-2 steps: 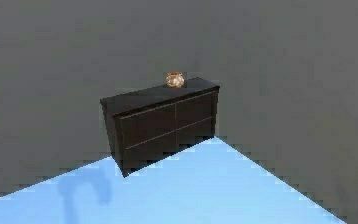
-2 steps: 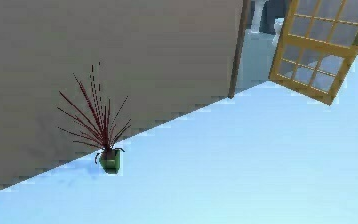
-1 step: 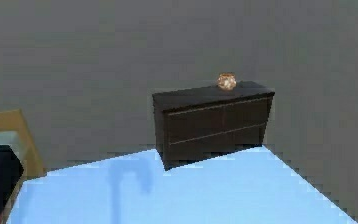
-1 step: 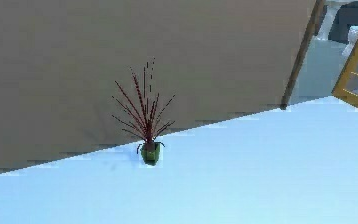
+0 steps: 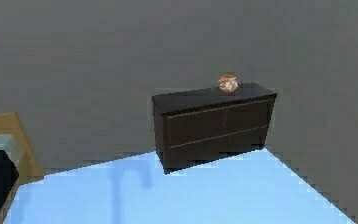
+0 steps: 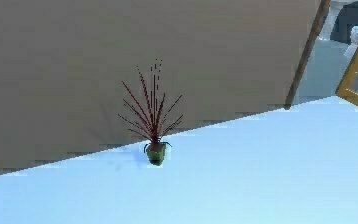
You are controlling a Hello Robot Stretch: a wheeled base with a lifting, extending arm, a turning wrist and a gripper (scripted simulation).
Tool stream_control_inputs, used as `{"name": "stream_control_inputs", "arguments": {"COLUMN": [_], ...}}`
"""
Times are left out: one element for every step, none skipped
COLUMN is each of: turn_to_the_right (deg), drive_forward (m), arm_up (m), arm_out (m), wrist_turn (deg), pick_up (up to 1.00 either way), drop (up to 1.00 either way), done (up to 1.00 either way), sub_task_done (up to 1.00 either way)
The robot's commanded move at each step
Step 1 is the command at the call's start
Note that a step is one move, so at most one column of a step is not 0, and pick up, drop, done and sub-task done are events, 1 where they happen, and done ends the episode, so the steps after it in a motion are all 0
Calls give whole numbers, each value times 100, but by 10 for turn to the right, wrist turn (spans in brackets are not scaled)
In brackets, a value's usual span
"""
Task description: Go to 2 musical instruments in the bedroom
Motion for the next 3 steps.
{"name": "stream_control_inputs", "arguments": {"turn_to_the_right": [-450,-330,0], "drive_forward": [0,0,0], "arm_up": [0,0,0], "arm_out": [0,0,0], "wrist_turn": [0,0,0], "pick_up": [0,0,0], "drop": [0,0,0], "done": [0,0,100], "sub_task_done": [0,0,0]}}
